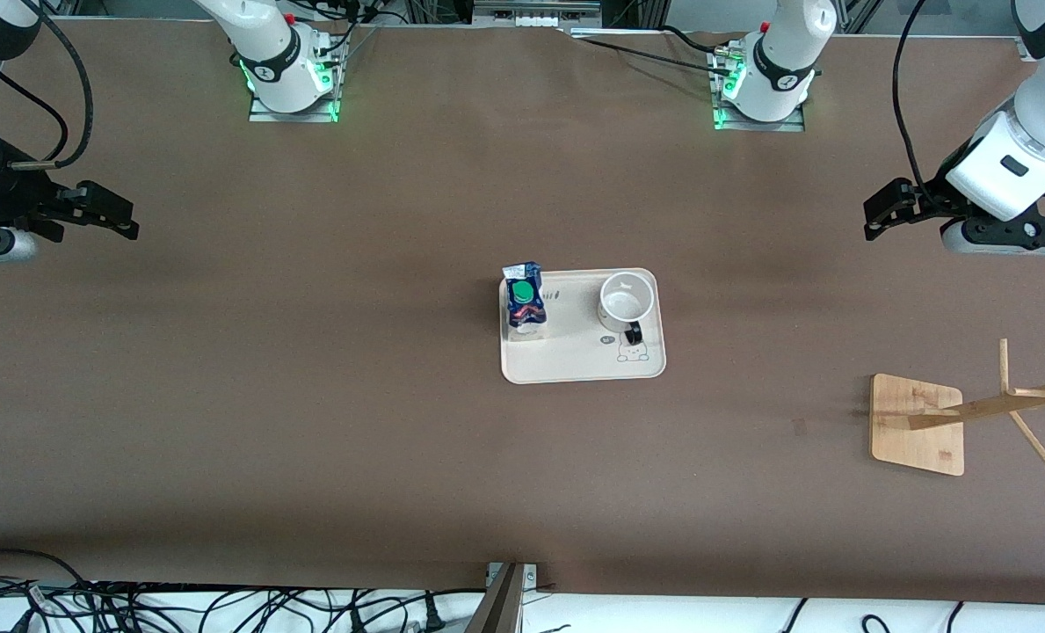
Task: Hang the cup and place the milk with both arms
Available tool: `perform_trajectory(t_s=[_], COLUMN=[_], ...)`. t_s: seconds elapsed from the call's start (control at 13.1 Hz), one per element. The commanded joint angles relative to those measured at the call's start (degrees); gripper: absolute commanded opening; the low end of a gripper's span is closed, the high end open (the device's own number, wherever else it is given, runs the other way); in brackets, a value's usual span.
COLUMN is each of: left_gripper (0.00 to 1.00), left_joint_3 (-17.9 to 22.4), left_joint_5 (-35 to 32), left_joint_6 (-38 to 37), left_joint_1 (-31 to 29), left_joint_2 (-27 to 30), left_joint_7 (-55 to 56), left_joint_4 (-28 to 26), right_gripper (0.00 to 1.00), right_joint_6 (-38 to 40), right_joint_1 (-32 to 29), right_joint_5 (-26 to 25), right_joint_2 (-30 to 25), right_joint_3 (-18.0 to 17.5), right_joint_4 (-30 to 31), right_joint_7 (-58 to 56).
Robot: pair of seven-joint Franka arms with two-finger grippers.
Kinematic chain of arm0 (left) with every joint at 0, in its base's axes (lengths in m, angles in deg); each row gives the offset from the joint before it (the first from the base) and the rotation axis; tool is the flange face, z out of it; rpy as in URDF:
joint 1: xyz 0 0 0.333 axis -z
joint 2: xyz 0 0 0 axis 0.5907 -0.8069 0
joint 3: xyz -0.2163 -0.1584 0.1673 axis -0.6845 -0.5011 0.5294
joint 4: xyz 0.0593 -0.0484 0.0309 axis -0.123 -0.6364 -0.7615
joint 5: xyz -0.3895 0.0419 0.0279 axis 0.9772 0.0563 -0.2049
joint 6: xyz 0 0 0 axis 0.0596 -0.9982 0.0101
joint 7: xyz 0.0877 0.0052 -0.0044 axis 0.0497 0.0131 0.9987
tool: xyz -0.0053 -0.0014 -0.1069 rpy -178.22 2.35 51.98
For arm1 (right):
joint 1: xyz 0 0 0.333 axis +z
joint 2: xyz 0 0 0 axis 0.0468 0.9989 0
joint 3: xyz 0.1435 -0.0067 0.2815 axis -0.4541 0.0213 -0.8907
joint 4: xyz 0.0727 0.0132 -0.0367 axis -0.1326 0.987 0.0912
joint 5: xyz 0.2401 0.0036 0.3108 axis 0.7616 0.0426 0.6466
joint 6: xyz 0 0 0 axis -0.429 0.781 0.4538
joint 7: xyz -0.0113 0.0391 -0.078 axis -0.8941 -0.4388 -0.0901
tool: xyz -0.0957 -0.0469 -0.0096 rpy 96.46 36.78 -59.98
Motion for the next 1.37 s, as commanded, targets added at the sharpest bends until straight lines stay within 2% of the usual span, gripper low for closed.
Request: perform_trajectory(t_s=[0.0, 0.61, 1.07, 1.3], left_gripper=[1.0, 1.0, 1.0, 1.0], left_joint_3=[0.1, 0.1, 0.1, 0.1], left_joint_5=[0.3, 0.3, 0.3, 0.3], left_joint_6=[-1.3, -1.3, -1.3, -1.3], left_joint_1=[-0.1, -0.1, -0.1, -0.1], left_joint_2=[-0.7, -0.7, -0.7, -0.7], left_joint_7=[-0.9, -0.9, -0.9, -1.0], left_joint_4=[1.8, 1.8, 1.8, 1.8], right_gripper=[1.0, 1.0, 1.0, 1.0], right_joint_6=[1.1, 0.4, 2.1, 6.6], right_joint_1=[-0.9, -1.1, 0.4, 0.7], right_joint_5=[-0.7, -0.2, -0.7, 0.1], right_joint_2=[0.2, 0.3, 3.2, 3.2], right_joint_3=[-0.9, -0.9, -1.5, -1.7], right_joint_4=[-0.6, -0.7, -1.5, -1.4], right_joint_7=[1.2, 1.1, -0.2, -8.9])
